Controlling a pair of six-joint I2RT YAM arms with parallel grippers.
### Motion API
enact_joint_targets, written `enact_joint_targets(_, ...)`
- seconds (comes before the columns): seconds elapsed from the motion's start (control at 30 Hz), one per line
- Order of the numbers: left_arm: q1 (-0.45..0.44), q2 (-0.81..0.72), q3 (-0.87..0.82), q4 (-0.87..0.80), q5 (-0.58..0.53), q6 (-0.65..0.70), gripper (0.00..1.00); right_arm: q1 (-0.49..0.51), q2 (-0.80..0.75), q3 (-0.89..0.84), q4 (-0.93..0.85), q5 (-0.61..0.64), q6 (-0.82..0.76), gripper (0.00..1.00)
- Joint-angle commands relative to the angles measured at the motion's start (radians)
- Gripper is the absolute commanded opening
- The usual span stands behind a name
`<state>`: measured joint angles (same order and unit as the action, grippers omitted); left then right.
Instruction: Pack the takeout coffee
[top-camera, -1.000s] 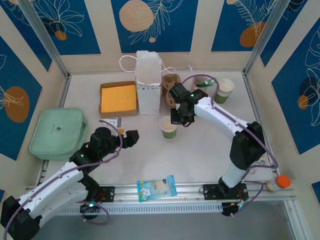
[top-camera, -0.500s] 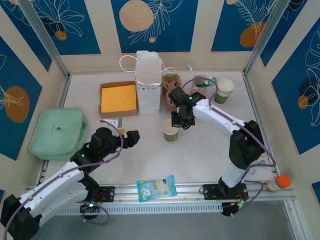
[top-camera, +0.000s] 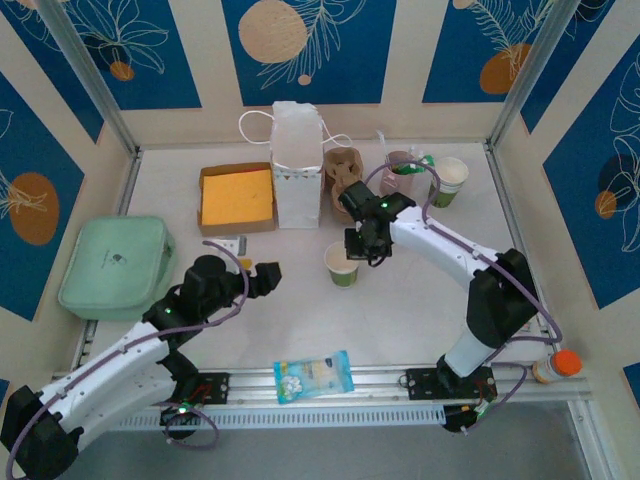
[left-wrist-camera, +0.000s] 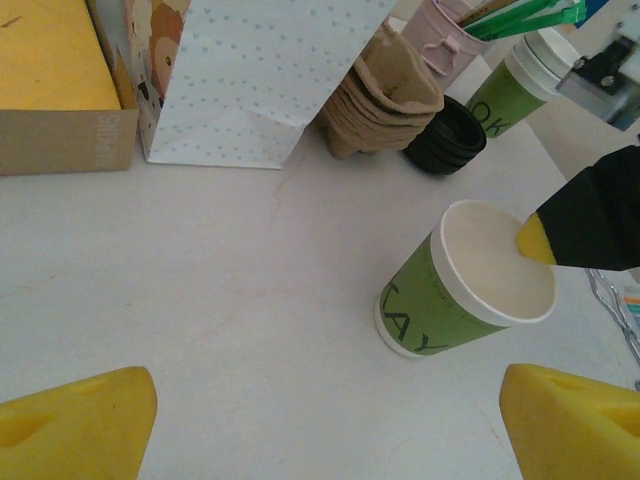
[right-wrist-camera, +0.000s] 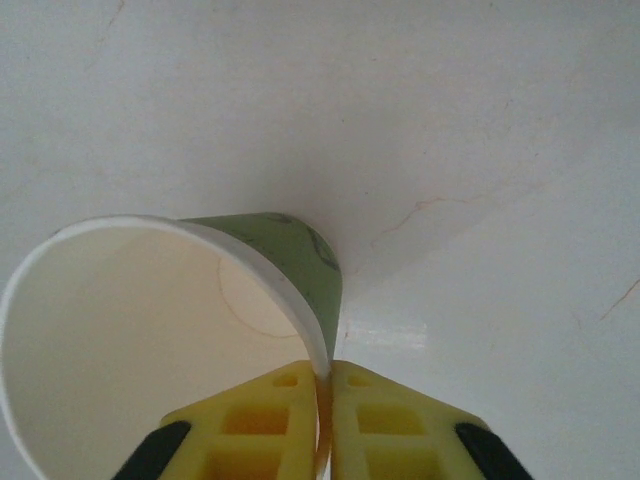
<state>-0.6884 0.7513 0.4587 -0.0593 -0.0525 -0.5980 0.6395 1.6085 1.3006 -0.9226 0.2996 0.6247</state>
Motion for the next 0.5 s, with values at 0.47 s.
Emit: enact_joint_targets(0.47,-0.040,0.045,0.038,0.031,-0.021,0.009,0.89,0.025,-0.108,-0.025,-0.035,0.059,0.024,0.44)
